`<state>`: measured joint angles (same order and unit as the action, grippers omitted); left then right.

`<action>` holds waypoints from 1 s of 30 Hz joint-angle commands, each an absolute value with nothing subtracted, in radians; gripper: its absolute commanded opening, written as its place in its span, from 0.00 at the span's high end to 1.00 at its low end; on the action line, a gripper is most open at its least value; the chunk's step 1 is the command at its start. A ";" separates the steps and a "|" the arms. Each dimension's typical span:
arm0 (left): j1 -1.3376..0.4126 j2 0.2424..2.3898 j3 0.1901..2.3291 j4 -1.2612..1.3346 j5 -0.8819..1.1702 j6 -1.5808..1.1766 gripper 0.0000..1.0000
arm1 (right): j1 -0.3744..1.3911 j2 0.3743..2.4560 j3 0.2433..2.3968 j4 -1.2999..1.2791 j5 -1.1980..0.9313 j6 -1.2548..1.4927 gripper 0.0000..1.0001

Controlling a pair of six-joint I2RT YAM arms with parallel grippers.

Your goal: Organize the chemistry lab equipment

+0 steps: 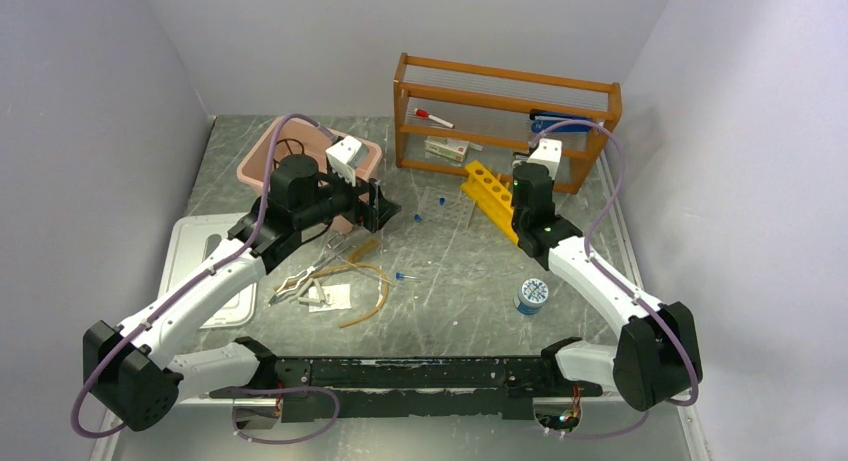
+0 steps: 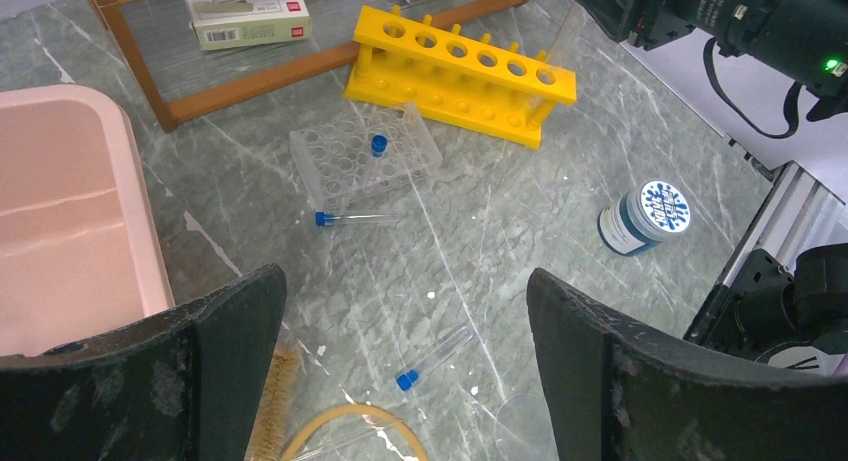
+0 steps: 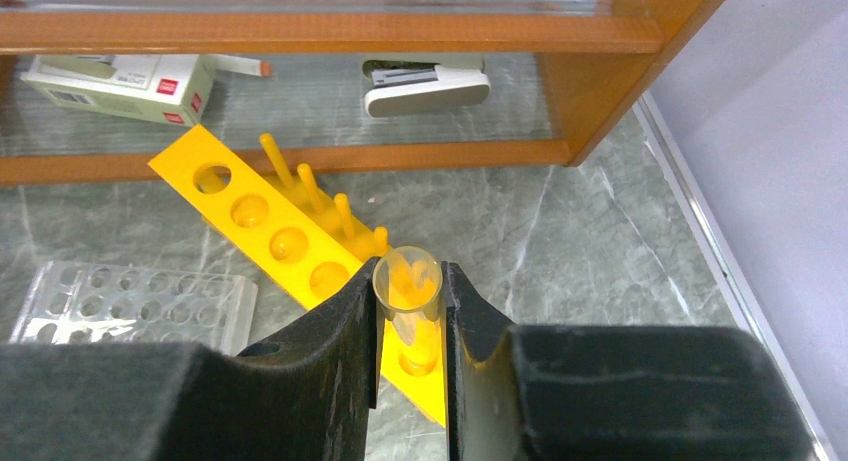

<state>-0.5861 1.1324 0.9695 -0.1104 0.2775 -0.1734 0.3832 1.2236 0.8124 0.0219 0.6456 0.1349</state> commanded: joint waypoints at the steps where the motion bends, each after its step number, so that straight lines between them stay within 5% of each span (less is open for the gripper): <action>1: -0.584 1.135 0.963 -0.107 0.298 -0.179 0.07 | 0.363 1.232 0.784 0.086 0.690 0.137 0.76; 22: -0.584 1.140 0.961 -0.103 0.308 -0.189 0.07 | 0.355 1.198 0.658 0.182 0.640 0.227 0.70; 30: -0.584 1.141 0.965 -0.107 0.308 -0.189 0.07 | 0.356 1.189 0.663 0.144 0.651 0.269 0.54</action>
<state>-0.5861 1.1412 0.9672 -0.1104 0.2852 -0.1837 0.3656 1.2121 0.6579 0.1513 0.6338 0.2310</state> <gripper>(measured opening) 0.930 0.406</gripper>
